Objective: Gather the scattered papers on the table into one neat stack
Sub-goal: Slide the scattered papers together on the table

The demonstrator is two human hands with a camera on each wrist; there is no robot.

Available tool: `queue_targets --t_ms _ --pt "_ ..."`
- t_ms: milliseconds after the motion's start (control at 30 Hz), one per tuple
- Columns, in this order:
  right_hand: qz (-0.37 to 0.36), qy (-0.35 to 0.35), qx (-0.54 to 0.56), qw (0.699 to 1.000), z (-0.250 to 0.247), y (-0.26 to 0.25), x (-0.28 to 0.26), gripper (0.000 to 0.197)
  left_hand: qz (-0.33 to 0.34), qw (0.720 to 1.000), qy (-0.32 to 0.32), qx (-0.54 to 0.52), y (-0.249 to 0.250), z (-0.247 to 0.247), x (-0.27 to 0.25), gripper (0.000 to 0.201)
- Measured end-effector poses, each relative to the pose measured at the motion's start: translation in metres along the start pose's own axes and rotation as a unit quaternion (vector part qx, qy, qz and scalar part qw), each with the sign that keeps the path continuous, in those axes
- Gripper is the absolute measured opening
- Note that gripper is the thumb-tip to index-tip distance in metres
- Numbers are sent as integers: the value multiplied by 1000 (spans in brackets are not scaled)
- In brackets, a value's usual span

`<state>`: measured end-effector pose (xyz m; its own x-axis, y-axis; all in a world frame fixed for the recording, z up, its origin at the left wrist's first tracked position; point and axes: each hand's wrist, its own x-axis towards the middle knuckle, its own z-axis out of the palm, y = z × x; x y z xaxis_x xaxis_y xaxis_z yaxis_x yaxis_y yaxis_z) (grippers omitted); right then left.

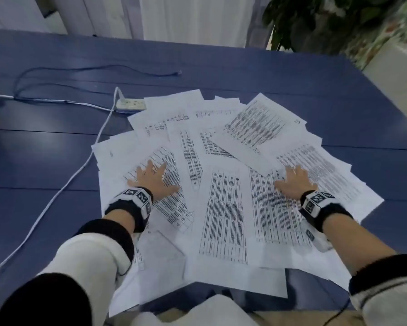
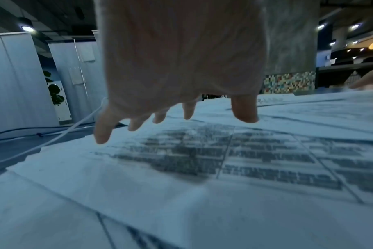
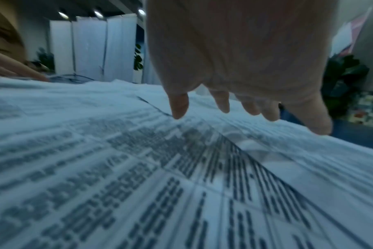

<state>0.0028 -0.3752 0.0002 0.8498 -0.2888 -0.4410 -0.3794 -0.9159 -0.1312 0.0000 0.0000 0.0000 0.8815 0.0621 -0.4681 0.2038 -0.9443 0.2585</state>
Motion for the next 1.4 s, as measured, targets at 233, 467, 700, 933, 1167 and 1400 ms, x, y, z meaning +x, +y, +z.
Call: queue_targets --t_ms 233,467,700,933,1167,1400 --pt "23 -24 2 999 15 -12 3 74 -3 998 -48 33 -2 18 8 99" --pt "-55 -26 20 998 30 -62 -14 56 37 996 -41 -63 18 13 19 61" --pt "68 73 108 989 -19 -24 19 66 -8 995 39 -96 49 16 21 83" --pt "149 61 86 983 5 -3 14 77 13 921 -23 -389 79 19 25 65" --pt "91 34 144 985 15 -27 -6 67 57 918 -32 -391 82 29 18 90" --pt "108 58 129 984 16 -33 -1 98 13 924 22 -381 55 23 6 48"
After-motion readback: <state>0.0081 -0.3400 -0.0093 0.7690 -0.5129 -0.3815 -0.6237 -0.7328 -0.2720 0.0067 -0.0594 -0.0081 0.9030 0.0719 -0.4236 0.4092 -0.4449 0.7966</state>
